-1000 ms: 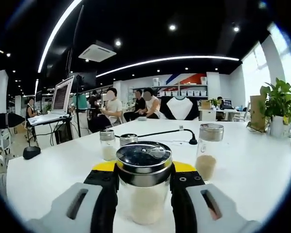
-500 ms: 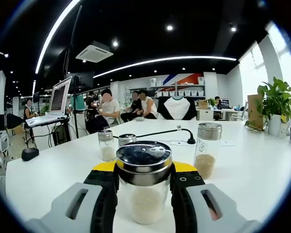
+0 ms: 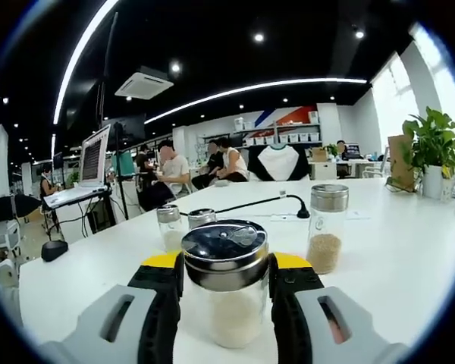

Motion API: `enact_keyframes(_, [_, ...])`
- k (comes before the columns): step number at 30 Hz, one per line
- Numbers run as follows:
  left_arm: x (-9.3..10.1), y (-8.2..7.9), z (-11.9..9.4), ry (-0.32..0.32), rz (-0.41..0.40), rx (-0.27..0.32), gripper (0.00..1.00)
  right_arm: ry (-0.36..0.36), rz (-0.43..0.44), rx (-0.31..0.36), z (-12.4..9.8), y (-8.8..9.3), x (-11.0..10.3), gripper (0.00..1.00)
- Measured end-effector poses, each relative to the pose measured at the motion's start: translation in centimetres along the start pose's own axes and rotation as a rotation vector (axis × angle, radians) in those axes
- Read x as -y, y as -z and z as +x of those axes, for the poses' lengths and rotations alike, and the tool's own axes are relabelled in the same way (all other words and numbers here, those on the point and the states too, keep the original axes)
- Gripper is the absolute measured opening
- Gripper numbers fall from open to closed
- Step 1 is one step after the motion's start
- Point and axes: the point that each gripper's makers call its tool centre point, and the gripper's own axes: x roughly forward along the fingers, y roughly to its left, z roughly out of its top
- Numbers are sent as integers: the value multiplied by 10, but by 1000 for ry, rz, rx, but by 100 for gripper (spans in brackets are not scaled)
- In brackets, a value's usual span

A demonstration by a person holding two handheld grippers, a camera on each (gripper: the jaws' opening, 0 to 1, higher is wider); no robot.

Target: Rotate the seasoning bottle until the label or dispensing opening points toward the visible target arrow and the bottle remains upright within the marked orientation range

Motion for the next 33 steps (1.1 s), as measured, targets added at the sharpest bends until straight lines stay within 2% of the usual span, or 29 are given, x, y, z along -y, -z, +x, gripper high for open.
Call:
enact_keyframes(1, [2,1,0,3,1,-2,94,8,-1,-2,-1,0,2,55])
enact_keyframes(9, [7,2,3,12,2,-8,94,-15,3,13,-3,-3,11,58])
enact_keyframes(12, [8,2,2,9,5,-9,94,-101,30,57,-6,-11,-2,60])
enact_keyframes(14, [8,3,1,1,12,-9,94,-92,-3,40,-10,-10,-1,59])
enact_keyframes(20, [7,6,1,-1,16,-21,94,-150,-17,14,-15,-8,1,64])
enact_keyframes(24, [4,7,1,-4,12,-21,94,-203,-46,6,-16,-10,0,66])
enact_keyframes(26, [5,7,1,4,11,-24,94,-291,-110,16,-16,-12,-9,67])
enact_keyframes(29, [9,7,1,16,23,-25,95,-357,-67,23,-19,-18,-12,67])
enact_keyframes(30, [9,6,1,18,24,-22,95,-392,-28,15,-21,-20,-12,67])
enact_keyframes(31, [10,6,1,18,20,-23,95,-392,-34,8,-21,-21,-9,68])
enact_keyframes(32, [10,7,1,20,17,-25,95,-390,-68,0,-21,-20,-6,68])
enact_keyframes(33, [11,6,1,22,18,-25,95,-410,-144,1,-22,-19,-4,69])
